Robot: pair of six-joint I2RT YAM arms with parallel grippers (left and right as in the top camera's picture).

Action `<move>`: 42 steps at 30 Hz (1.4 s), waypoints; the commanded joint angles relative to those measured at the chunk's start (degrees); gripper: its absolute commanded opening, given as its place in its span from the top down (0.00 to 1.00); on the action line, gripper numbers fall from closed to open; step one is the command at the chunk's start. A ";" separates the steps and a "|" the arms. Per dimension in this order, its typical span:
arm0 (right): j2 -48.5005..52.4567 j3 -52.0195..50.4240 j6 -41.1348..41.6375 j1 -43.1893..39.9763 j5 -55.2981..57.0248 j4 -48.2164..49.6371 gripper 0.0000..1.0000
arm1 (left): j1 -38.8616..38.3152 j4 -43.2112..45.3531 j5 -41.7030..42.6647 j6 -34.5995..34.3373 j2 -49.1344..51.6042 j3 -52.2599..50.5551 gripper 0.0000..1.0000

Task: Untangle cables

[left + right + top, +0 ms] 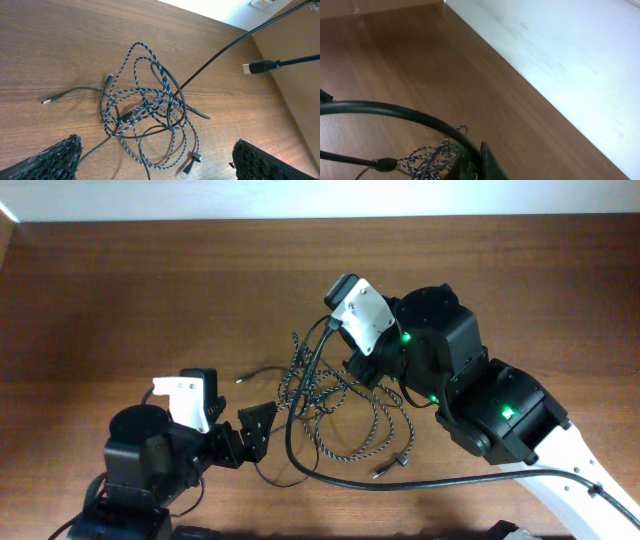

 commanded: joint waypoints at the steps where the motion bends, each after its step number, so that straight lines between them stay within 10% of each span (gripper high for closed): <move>1: -0.61 0.46 0.90 -0.09 0.90 0.39 0.96 | -0.04 0.72 -0.39 -8.61 2.73 -4.39 0.01; 14: -0.61 0.46 2.38 -0.04 0.87 0.39 0.96 | -0.20 13.07 13.90 -68.50 39.80 -9.57 0.01; 17: -0.61 0.46 2.38 -0.04 0.87 0.44 0.96 | -1.01 29.07 15.17 -68.48 47.67 -9.57 0.00; 20: -0.61 0.46 2.38 -0.04 0.90 0.83 0.96 | -4.31 40.39 13.20 -67.10 52.39 -9.57 0.67; 22: -0.61 0.46 2.36 -0.04 0.92 1.05 0.96 | -5.55 41.11 6.91 -52.52 52.78 -9.57 1.00; 25: -0.63 0.46 2.36 -0.11 2.64 1.77 0.96 | -3.06 33.33 6.43 -30.42 51.43 -9.55 1.00; 28: -1.05 0.46 4.31 -0.11 28.87 4.17 0.96 | 8.70 16.26 0.07 -25.18 45.05 -9.55 1.00; 31: -1.92 0.46 20.28 -4.26 58.60 6.62 0.96 | 18.38 11.80 7.26 -5.05 32.39 -9.55 1.00; 38: -9.42 0.46 41.38 -30.93 43.34 0.68 0.96 | 26.29 11.26 4.44 -4.09 -10.71 -9.55 1.00; 42: -11.96 0.46 41.38 -40.87 36.72 1.88 0.96 | 26.29 8.09 -12.68 -20.26 -21.55 -9.55 1.00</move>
